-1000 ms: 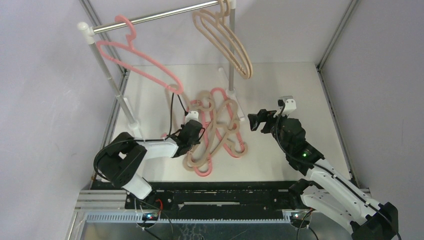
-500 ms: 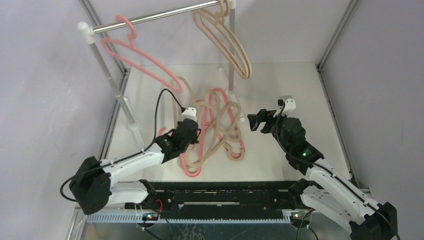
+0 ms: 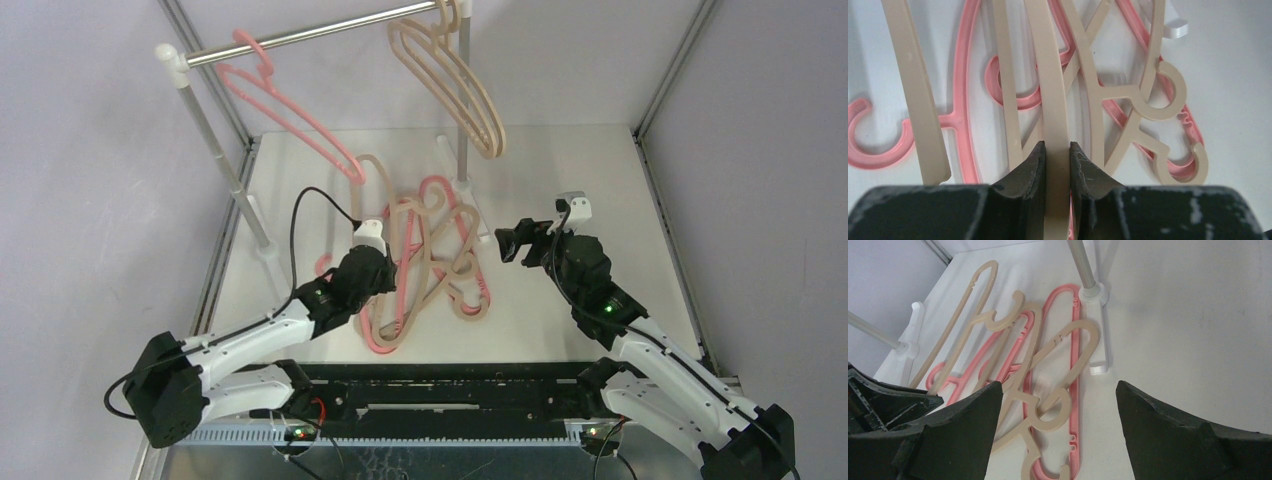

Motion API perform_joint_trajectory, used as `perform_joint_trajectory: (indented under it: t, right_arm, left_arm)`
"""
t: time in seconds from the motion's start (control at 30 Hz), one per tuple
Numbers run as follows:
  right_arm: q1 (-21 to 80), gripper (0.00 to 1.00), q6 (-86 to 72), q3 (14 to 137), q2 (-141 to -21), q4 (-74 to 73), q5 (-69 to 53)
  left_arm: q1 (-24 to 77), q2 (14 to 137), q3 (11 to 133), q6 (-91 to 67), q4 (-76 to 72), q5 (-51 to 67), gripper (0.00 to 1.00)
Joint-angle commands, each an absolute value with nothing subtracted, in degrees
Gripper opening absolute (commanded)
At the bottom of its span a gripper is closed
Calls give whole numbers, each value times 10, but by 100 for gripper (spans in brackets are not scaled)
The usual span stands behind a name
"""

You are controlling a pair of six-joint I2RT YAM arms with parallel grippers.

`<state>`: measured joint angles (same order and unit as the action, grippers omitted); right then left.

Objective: Organize the hangers

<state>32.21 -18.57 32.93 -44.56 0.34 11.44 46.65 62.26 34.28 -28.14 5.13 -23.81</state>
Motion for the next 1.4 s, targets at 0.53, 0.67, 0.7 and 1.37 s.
perform_joint_trajectory:
  t: [0.53, 0.67, 0.7, 1.37]
  right_arm:
    - [311, 90, -198, 322, -426, 14, 124]
    - [307, 90, -200, 322, -414, 7, 121]
    - [307, 90, -201, 322, -412, 6, 121]
    - [298, 90, -207, 322, -402, 8, 108]
  left_arm:
    - [629, 619, 457, -309, -62, -284, 0]
    - [652, 622, 471, -304, -61, -315, 0]
    - [653, 618, 471, -304, -62, -320, 0]
    - [684, 506, 429, -304, -20, -365, 0]
